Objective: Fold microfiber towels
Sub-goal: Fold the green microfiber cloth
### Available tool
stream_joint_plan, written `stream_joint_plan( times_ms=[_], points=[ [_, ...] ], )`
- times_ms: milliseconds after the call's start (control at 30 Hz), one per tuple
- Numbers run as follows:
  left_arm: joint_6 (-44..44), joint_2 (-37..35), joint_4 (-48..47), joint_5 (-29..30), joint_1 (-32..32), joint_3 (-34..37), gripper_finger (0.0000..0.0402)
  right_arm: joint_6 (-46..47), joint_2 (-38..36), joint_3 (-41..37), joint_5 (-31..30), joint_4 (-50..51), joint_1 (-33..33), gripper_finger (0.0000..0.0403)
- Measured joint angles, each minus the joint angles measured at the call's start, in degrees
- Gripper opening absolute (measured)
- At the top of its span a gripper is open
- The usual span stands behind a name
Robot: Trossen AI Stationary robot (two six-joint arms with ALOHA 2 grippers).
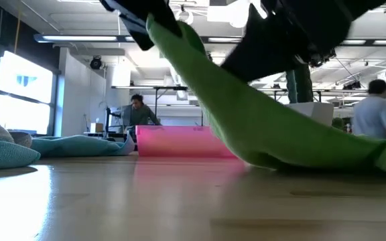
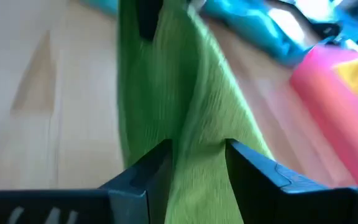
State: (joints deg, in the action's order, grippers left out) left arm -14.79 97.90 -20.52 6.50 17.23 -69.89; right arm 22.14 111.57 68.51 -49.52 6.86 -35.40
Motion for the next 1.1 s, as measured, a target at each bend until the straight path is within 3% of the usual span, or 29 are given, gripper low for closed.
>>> stream_joint_plan(
  times_ms=[167,400,667,1100],
  points=[
    [0.07,-0.69,0.52,0.00,0.09,0.00,0.0000,0.08,0.00,0.00,-1.75,-4.97,0.03,0.0142],
    [0.41,-0.69,0.83,-1.52,0.40,0.00,0.0000,1.35,0.00,0.00,-8.76,-0.35,0.13,0.0142],
    [0.39,-1.42,-1.41,-1.52,0.88,0.04,0.0000,4.32,0.00,0.00,-6.67,7.74,-0.10,0.0142],
    [-0.08,-2.97,-2.33,-1.12,1.83,0.04,0.0000,19.44,0.00,0.00,-5.13,29.37,-0.26,0.0142]
  ],
)
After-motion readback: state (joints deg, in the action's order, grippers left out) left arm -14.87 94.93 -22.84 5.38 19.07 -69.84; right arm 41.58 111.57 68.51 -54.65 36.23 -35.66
